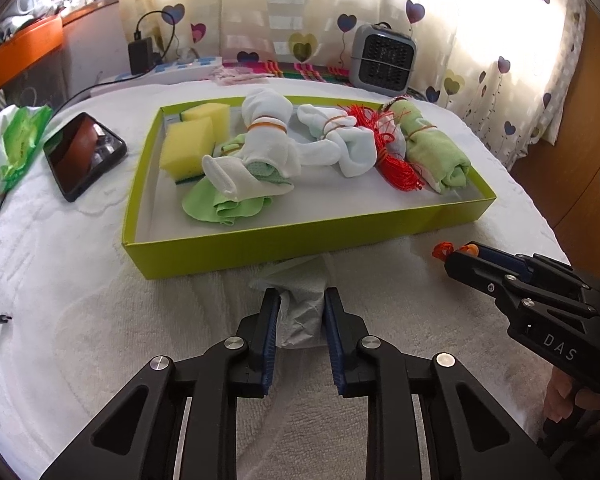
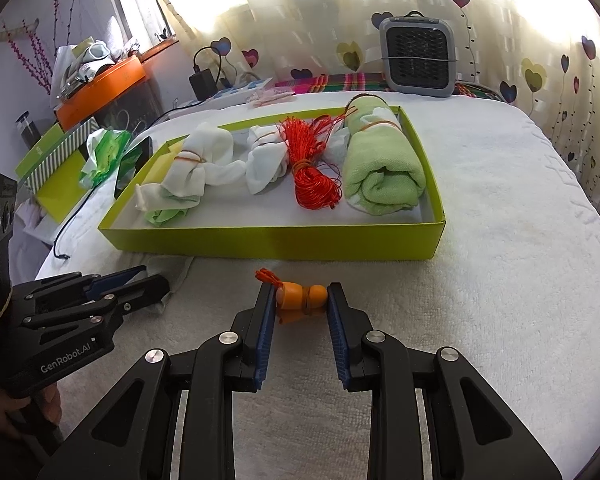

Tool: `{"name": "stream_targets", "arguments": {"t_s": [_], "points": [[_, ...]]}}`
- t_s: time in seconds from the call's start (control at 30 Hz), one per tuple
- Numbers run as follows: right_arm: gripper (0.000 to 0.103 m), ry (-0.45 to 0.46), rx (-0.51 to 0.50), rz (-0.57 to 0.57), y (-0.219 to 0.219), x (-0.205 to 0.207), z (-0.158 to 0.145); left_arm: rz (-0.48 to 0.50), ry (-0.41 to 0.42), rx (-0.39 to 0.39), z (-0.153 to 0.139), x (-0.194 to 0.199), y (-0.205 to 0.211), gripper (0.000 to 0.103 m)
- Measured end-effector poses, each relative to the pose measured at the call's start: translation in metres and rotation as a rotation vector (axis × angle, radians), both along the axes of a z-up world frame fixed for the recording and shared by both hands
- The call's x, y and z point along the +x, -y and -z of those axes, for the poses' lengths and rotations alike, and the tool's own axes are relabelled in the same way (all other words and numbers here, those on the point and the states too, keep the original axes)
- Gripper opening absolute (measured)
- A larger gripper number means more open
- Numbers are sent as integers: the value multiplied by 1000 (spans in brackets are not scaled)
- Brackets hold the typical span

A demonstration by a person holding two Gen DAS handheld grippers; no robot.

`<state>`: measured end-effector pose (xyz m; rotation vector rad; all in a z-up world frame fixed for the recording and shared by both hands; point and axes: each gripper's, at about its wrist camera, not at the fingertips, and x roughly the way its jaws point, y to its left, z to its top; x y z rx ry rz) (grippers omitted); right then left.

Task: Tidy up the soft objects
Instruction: 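Grasp the white tissue with the left gripper while the right grasps the orange toy, then carry the tissue into the box with the left gripper while the right carries the orange toy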

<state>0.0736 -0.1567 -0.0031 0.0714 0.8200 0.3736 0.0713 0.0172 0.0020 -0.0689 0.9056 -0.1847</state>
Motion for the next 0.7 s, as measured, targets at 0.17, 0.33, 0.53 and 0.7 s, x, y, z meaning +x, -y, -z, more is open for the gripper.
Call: {"name": "stream_targets", "arguments": {"t_s": [0.17, 0.33, 0.53, 0.7], "points": [[27, 2, -3, -9, -2, -4, 0, -1, 3, -20, -1, -7, -5, 21], [27, -1, 1, -12, -4, -8, -1, 1, 6, -24, -1, -13, -8, 21], [27, 1, 12, -13, -6, -16, -1, 8, 25, -25, -7, -23, -9, 21], [27, 20, 20, -13, -7, -22, -7, 8, 57, -24, -18, -29, -10, 21]]}}
